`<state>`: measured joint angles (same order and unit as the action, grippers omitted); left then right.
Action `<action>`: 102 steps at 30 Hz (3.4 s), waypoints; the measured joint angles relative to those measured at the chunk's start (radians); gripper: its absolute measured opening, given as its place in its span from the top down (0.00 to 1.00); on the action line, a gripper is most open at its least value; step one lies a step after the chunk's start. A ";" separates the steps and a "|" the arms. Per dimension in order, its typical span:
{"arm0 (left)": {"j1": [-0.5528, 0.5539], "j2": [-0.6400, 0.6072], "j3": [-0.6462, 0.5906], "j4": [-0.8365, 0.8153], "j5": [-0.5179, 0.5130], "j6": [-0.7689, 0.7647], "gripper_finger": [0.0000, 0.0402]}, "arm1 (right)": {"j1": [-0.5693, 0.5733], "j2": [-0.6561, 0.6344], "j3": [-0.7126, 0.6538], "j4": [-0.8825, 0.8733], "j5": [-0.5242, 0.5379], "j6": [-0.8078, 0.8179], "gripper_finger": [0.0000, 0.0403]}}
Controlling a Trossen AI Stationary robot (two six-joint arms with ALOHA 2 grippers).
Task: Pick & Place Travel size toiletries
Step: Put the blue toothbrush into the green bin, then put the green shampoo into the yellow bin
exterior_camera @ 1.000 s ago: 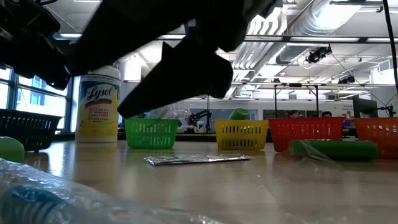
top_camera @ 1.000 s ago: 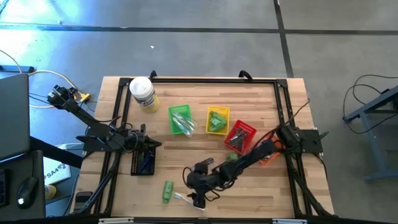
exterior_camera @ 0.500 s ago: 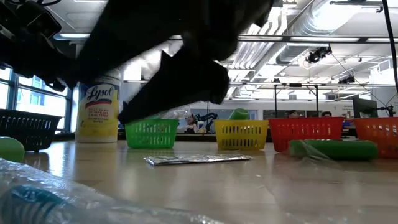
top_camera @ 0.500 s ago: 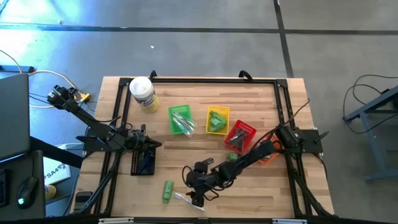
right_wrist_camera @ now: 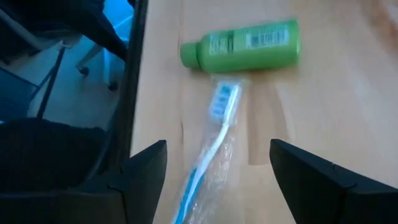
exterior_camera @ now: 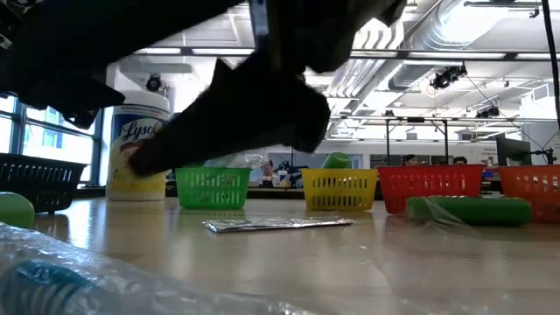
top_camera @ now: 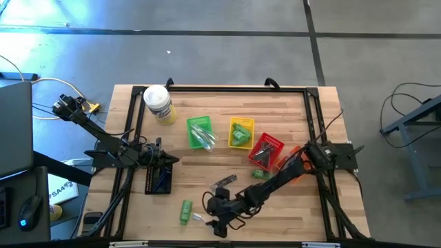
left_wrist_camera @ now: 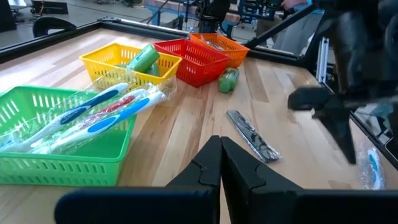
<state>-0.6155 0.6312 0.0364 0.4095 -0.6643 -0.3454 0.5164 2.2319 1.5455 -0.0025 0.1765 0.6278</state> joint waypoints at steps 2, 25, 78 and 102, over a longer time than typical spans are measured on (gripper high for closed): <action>0.000 0.000 0.000 0.000 0.000 0.000 1.00 | 0.002 0.026 0.007 -0.010 0.003 0.000 0.32; 0.000 0.002 0.000 0.001 0.001 -0.003 1.00 | 0.001 0.197 0.253 -0.240 0.089 -0.051 0.65; 0.000 0.012 0.000 -0.016 0.029 -0.079 1.00 | -0.756 -0.007 0.249 -0.379 -0.270 -0.138 0.97; 0.000 0.012 0.000 0.003 0.001 -0.016 1.00 | -0.763 0.012 0.250 -0.387 -0.314 -0.164 0.44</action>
<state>-0.6155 0.6434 0.0364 0.4129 -0.6636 -0.3614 -0.2470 2.2440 1.7954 -0.3897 -0.1380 0.4637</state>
